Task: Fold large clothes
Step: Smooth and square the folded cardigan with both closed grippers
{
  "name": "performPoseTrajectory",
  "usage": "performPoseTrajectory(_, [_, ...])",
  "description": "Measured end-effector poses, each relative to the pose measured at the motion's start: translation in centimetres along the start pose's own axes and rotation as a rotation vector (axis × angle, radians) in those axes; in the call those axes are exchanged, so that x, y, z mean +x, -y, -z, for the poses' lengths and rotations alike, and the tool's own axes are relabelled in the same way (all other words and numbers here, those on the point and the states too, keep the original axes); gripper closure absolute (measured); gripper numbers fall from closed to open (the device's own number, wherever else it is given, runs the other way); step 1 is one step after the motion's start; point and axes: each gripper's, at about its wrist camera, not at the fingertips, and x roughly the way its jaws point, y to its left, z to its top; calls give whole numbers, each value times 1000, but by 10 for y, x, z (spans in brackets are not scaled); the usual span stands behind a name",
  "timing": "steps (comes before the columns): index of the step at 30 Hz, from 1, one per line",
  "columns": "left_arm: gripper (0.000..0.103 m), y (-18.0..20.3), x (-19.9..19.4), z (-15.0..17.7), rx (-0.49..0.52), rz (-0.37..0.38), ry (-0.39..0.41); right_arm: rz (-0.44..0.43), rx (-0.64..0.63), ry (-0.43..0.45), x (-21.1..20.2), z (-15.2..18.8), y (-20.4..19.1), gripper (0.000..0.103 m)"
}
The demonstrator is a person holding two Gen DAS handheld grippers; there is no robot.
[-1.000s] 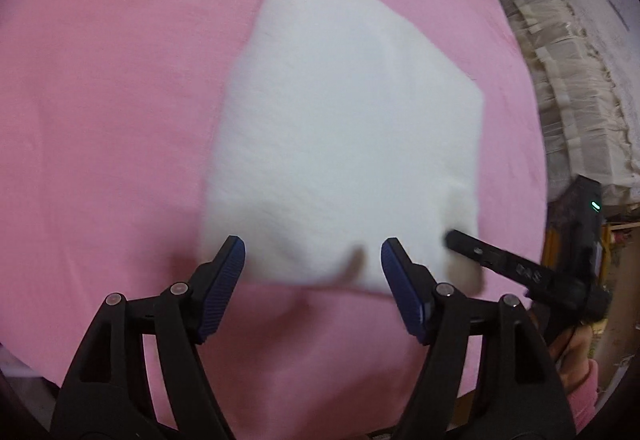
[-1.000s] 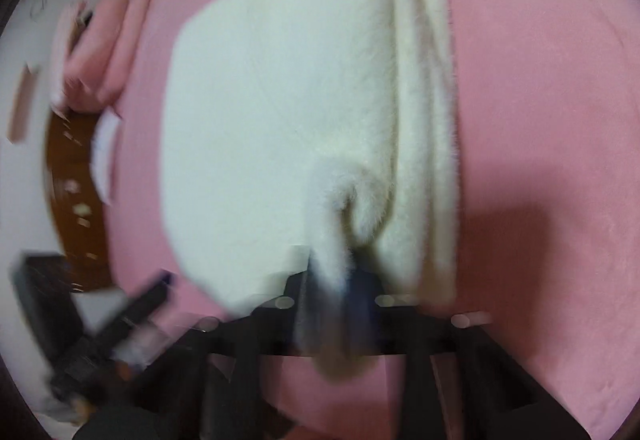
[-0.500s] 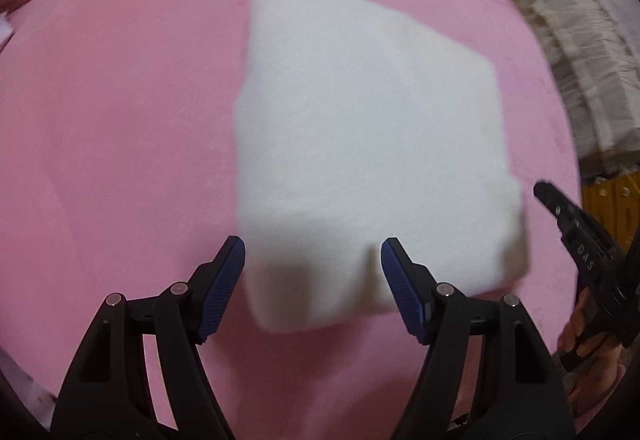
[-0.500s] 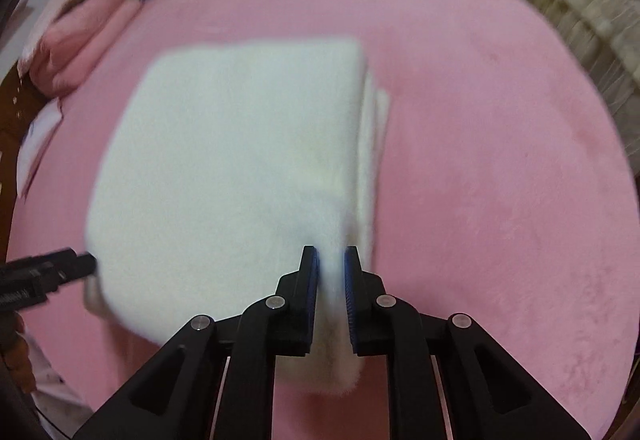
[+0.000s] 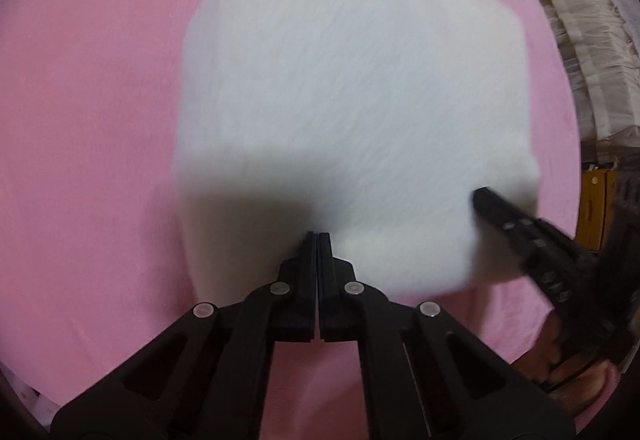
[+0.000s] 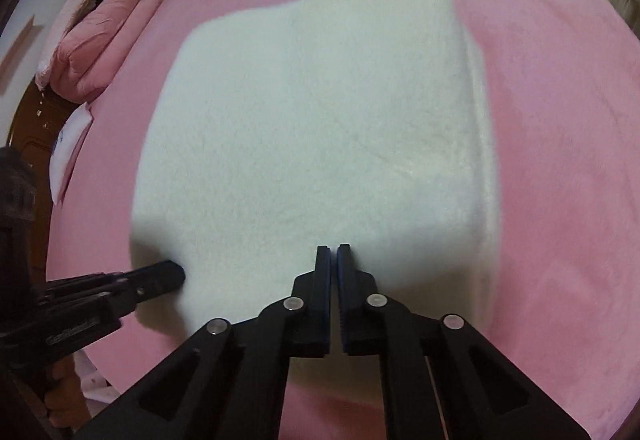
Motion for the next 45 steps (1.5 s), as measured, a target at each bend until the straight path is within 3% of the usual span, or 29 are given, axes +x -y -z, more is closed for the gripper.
performPoseTrajectory(4, [102,-5,-4,15,-15,29,32,104,-16,-58,-12,36,33,103])
performPoseTrajectory(7, [103,1,-27,19,56,13,100,103,-59,-16,-45,50,28,103])
performPoseTrajectory(9, [103,5,-42,14,80,45,158,23,-106,60,-64,49,15,103])
performPoseTrajectory(12, [103,-2,-42,-13,7,175,191,-178,-26,104,-63,38,-3,103])
performPoseTrajectory(15, [103,-10,-34,-45,-25,163,237,-221,61,92,-17,9,-13,103])
performPoseTrajectory(19, [103,-28,-14,-102,-109,259,324,-288,187,236,7,-38,-8,103])
performPoseTrajectory(22, [103,-44,7,-138,-160,249,396,-280,227,297,21,-69,-5,103])
performPoseTrajectory(26, [102,-45,23,-172,-89,77,419,-230,132,289,32,-88,-13,103])
performPoseTrajectory(29, [102,-52,25,-173,-85,96,418,-234,112,287,23,-83,-6,103])
performPoseTrajectory(31, [102,-58,28,-176,-92,121,417,-109,138,348,9,-76,5,103])
performPoseTrajectory(34, [102,-44,36,-209,-116,170,402,-25,255,421,-8,-61,36,103])
performPoseTrajectory(40, [102,-48,35,-198,-54,141,398,77,138,390,-23,-32,21,103])
performPoseTrajectory(45, [102,-35,10,-135,-1,86,441,46,207,357,-40,7,31,103])
